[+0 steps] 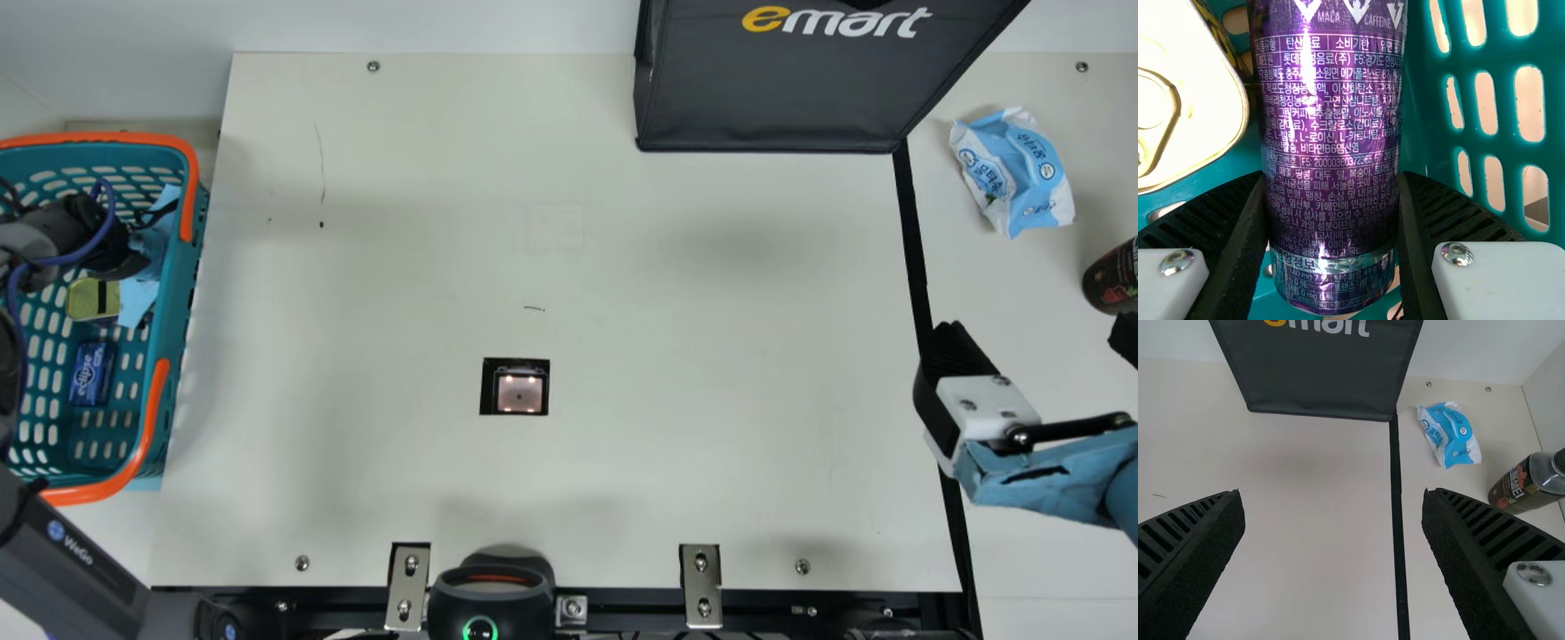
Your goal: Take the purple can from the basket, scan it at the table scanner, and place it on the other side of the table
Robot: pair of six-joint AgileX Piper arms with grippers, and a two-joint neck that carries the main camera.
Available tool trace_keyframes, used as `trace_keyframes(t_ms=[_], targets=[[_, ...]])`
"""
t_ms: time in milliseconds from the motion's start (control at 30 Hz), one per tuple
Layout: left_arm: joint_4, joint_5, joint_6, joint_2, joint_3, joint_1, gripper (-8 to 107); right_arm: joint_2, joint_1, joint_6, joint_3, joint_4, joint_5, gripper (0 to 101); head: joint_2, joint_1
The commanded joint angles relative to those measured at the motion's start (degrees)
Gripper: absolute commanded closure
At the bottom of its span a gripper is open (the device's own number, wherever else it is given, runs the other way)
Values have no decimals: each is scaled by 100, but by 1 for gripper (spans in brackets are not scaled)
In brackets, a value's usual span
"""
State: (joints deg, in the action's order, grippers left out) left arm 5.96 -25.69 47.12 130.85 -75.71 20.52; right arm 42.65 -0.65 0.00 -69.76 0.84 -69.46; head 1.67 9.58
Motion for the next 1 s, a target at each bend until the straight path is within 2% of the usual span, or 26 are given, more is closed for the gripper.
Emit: trace_keyframes(t_ms=[0,33,533,967], targets=[[20,-20,4,6,7,3,102,0,0,0,0,0,0,6,-9,-166],[26,-23,4,-1,15,4,107,0,0,0,0,0,0,6,-9,-166],[-64,281,-70,-516,357,-40,107,0,0,0,0,0,0,6,-9,-166],[-838,308,258,-1251,714,-33,107,0,0,0,0,0,0,6,-9,-166]])
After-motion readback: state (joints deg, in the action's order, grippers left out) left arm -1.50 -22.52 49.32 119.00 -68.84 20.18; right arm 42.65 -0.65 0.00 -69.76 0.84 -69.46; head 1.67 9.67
